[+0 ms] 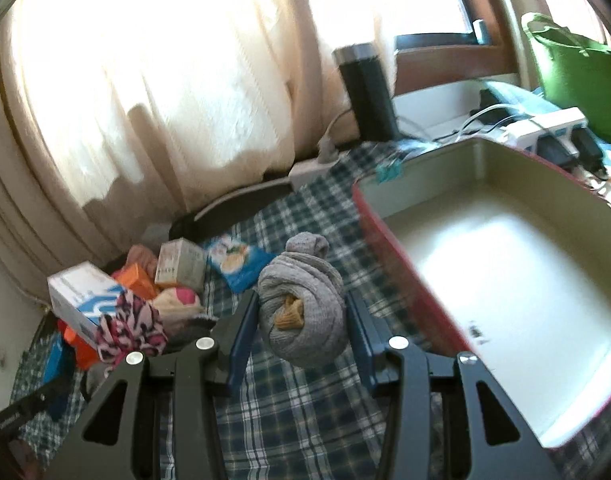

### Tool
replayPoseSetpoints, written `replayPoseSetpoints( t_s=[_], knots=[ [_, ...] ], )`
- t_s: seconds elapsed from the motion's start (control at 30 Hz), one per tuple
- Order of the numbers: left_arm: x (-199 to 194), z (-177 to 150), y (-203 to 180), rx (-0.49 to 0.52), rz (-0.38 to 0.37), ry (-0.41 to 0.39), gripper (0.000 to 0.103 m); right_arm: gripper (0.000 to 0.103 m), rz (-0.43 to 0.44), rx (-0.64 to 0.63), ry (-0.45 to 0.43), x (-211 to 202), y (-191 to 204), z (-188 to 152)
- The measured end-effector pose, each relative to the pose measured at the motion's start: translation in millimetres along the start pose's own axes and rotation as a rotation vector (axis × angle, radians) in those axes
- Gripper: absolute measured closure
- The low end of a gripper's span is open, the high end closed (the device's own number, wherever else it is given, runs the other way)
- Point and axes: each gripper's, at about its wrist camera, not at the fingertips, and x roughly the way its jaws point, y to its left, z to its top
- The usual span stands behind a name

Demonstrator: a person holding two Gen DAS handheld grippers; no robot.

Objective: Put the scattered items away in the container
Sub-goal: 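Carry the sock into the red tin and open the right tool while the left tool carries the packet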

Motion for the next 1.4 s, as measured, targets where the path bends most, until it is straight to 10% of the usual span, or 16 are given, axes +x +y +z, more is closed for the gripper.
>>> replayPoseSetpoints(
  t_s=[0.47, 0.63, 0.9, 1.4],
  knots=[
    [-16.8, 4.8, -69.9, 0.101, -0.093, -0.032, 0.059, 0.054, -0.245, 0.084, -0.147, -63.1, -67.1, 13.0],
    [-13.3, 6.1, -97.9, 0.15, -0.115, -0.025, 0.059, 0.024, -0.29, 0.091, -0.184, -68.9, -77.6, 10.0],
    [-2.5, 11.2, -157.4, 0.259, -0.18, -0.013, 0.059, 0.024, -0.408, 0.166, -0.353, -95.0, -96.8, 6.6],
    [60.6, 21.3, -300.2, 0.4, -0.414, 0.038, 0.059, 0.024, -0.574, 0.32, -0.391, -105.1, -129.3, 0.4]
  ],
)
